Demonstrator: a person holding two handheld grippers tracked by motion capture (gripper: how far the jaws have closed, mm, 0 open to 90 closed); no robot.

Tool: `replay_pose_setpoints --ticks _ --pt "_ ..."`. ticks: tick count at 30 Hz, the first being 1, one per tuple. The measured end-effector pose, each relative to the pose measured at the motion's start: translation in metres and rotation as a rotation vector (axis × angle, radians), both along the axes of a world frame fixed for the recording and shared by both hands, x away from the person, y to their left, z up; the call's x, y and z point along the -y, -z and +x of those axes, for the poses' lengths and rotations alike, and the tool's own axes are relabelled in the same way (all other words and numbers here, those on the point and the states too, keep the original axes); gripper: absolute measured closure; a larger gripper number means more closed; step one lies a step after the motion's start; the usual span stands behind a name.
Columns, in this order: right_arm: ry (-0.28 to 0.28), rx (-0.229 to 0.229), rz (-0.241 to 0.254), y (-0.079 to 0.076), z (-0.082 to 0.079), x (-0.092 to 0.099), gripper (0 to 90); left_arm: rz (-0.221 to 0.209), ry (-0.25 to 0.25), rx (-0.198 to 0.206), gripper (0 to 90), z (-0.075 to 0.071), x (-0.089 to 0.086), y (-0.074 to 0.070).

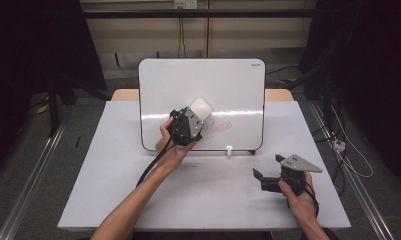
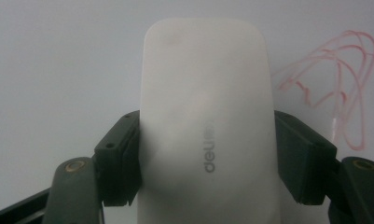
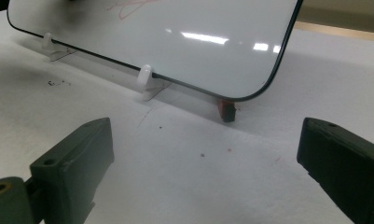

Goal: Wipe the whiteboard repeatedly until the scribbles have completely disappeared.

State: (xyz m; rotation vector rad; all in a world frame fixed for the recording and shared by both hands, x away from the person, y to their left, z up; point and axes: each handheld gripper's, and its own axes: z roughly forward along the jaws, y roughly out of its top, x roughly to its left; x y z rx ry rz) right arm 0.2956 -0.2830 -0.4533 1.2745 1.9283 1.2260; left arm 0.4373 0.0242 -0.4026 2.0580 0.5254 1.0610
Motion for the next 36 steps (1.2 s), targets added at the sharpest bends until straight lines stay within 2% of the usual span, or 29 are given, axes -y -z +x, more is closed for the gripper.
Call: replay_pose_setpoints --ticks 5,9,13,15,19,22,24,26,29,36 --pt "-0.002 0.001 0.001 0.0 -0.001 0.001 3.7 0.012 0.01 0.008 31.0 -0.006 0.003 0.007" --pt "-0.003 0.001 0.001 0.0 -0.001 0.0 3.6 0.046 0.024 0.01 31.0 -0.012 0.009 0.014" --pt "-0.008 0.002 -0.002 -0.001 -0.001 -0.002 3.6 0.102 0.032 0.024 30.9 -0.018 0.017 0.018" --pt "-0.01 0.001 -0.004 0.0 -0.001 -0.003 3.7 0.111 0.051 0.013 30.9 -0.02 0.019 0.02" --pt "-0.007 -0.001 -0.002 0.0 0.0 -0.002 3.7 0.148 0.076 0.021 30.9 -0.029 0.028 0.029" --pt "-0.009 0.001 -0.002 -0.001 -0.001 -0.002 3.7 0.151 0.075 0.027 30.9 -0.033 0.033 0.034" --pt "-0.014 0.002 -0.003 -0.001 -0.002 -0.002 3.8 0.126 0.081 0.016 30.9 -0.033 0.032 0.034" --pt "-0.018 0.001 -0.001 -0.001 -0.001 -0.002 3.8 0.131 0.085 0.025 30.9 -0.035 0.034 0.036" --pt "-0.019 -0.001 -0.001 0.0 -0.001 -0.002 3.7 0.112 0.094 0.002 30.9 -0.031 0.033 0.034" --pt "-0.009 -0.002 0.003 -0.001 -0.002 0.0 3.7 0.122 0.089 0.003 31.0 -0.026 0.032 0.027"
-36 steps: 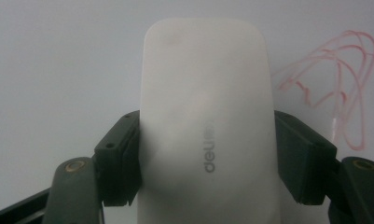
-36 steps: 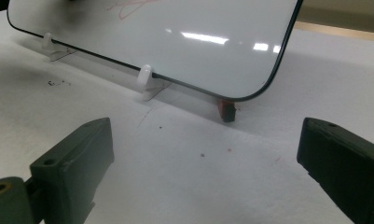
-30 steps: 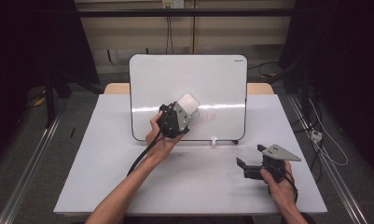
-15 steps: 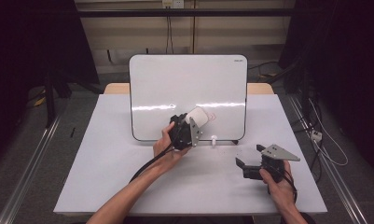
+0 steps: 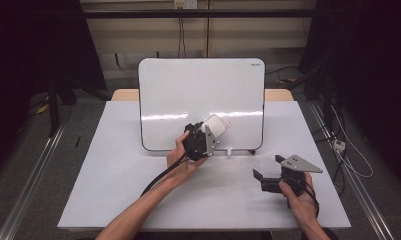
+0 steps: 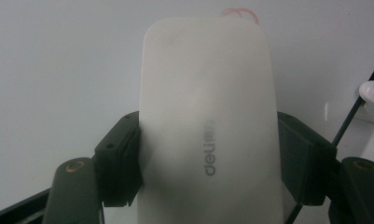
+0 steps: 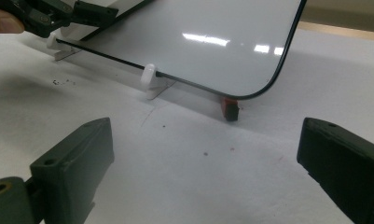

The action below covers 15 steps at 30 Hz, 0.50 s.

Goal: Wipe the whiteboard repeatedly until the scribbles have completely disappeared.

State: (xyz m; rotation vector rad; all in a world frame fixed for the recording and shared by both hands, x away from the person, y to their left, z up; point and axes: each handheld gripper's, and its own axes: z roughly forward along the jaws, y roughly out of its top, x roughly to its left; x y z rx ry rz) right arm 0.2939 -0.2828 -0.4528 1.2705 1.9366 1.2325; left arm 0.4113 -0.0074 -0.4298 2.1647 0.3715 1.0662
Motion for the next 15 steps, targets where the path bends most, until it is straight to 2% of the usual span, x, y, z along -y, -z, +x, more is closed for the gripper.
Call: replay_pose_setpoints --ticks 6,11,13,15 --pt "0.001 0.0 0.0 0.0 0.0 0.0 3.7 -0.049 -0.047 0.004 31.0 0.016 -0.01 -0.017" --pt "0.0 0.001 0.003 0.0 0.0 0.001 3.7 -0.132 -0.096 -0.008 31.1 0.033 -0.019 -0.034" --pt "0.0 0.002 0.003 0.0 0.0 0.001 3.7 -0.134 -0.105 -0.012 31.1 0.037 -0.019 -0.038" --pt "0.001 0.0 0.003 0.0 0.0 0.001 3.7 -0.12 -0.114 0.014 31.0 0.035 -0.016 -0.035"
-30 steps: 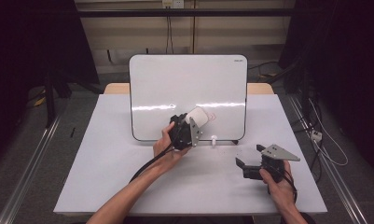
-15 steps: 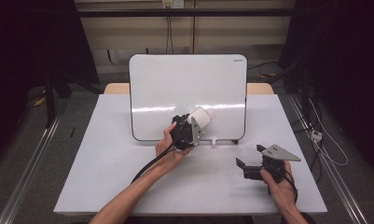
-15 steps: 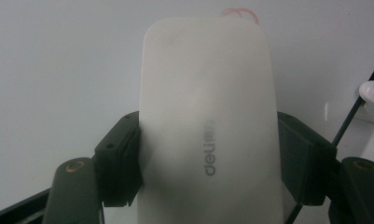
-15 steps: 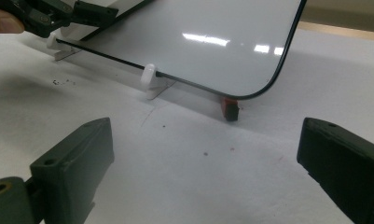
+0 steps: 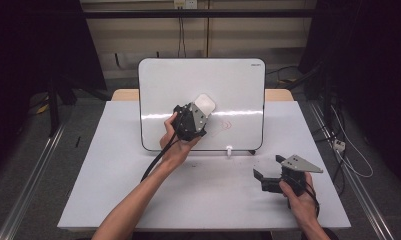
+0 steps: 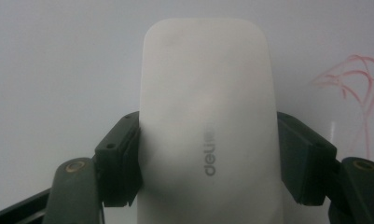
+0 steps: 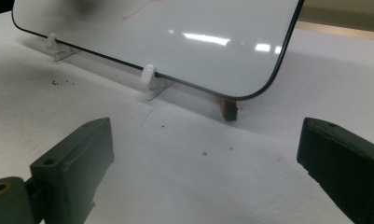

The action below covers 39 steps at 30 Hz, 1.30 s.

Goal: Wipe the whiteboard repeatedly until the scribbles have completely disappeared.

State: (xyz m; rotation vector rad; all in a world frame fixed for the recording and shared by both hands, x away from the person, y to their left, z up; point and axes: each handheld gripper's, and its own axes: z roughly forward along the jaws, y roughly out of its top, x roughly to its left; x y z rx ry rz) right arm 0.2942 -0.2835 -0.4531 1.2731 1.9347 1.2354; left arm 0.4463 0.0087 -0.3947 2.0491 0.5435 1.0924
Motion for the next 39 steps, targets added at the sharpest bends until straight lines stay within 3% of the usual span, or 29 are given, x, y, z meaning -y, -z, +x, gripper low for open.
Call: replay_pose_setpoints --ticks 3,8,20,28,32,35,39 --pt "-0.002 0.001 -0.003 0.0 0.001 0.0 3.7 -0.001 0.005 0.002 31.0 -0.002 0.0 0.001" --pt "-0.003 0.001 -0.003 0.0 0.0 -0.002 3.7 0.034 0.034 0.013 31.0 -0.012 0.011 0.012" --pt "-0.002 0.001 0.001 0.0 0.001 -0.001 3.7 0.191 0.15 0.037 31.0 -0.039 0.033 0.039" --pt "-0.006 0.002 -0.002 0.0 0.002 -0.003 3.7 0.197 0.149 0.03 31.1 -0.034 0.036 0.034" --pt "-0.005 0.002 -0.001 0.0 0.001 -0.002 3.7 0.151 0.106 0.029 31.0 -0.02 0.035 0.019" --pt "0.0 0.002 0.003 0.001 0.001 0.0 3.7 0.142 0.085 0.033 31.0 -0.01 0.035 0.008" --pt "-0.003 0.0 0.004 0.0 0.0 0.0 3.7 0.063 0.055 0.013 31.0 0.003 0.028 -0.007"
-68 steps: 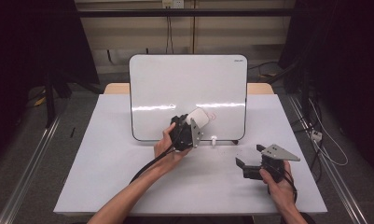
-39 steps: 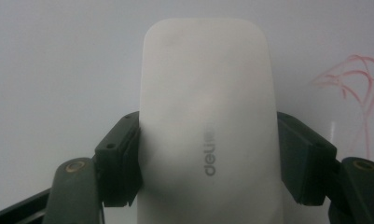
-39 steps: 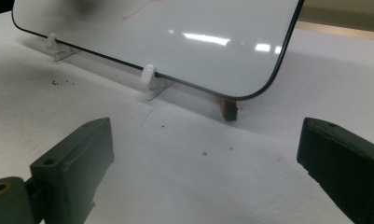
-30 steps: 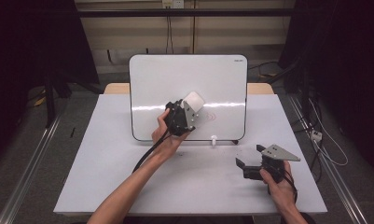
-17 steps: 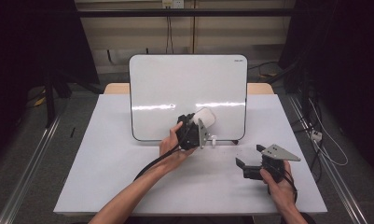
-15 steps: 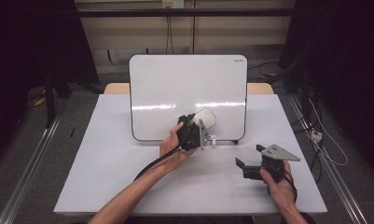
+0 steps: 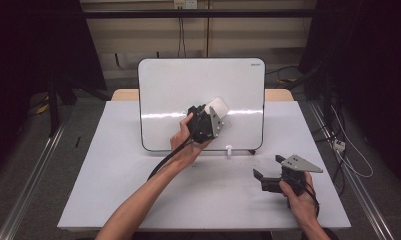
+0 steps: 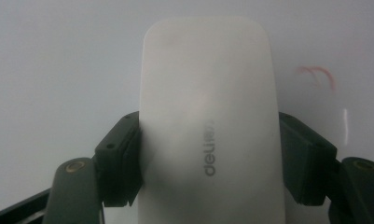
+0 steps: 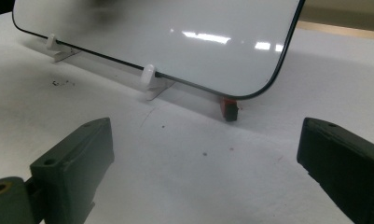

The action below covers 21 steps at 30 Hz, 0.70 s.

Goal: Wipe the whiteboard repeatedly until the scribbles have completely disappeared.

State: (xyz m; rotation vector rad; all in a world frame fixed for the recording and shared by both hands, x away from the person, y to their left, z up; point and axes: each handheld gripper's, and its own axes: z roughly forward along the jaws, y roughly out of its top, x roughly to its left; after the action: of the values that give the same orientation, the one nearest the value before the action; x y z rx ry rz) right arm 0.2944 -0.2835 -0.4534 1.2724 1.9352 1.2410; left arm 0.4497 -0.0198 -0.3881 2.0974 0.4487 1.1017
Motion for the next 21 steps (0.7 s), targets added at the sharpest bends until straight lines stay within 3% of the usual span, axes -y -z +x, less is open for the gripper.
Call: replay_pose_setpoints --ticks 2,6,17,21 --pt "-0.001 -0.001 0.0 0.0 0.0 0.0 3.7 -0.031 -0.004 -0.023 31.0 0.003 -0.002 -0.003" --pt "0.001 0.0 0.0 0.0 0.001 0.0 3.7 -0.041 -0.004 0.004 31.0 -0.002 -0.001 0.004" --pt "-0.001 0.002 -0.004 0.0 0.0 -0.003 3.7 0.049 0.086 0.035 31.0 -0.034 0.021 0.04" --pt "-0.002 0.003 -0.004 0.0 0.0 -0.003 3.7 0.05 0.097 0.045 31.0 -0.041 0.025 0.048"
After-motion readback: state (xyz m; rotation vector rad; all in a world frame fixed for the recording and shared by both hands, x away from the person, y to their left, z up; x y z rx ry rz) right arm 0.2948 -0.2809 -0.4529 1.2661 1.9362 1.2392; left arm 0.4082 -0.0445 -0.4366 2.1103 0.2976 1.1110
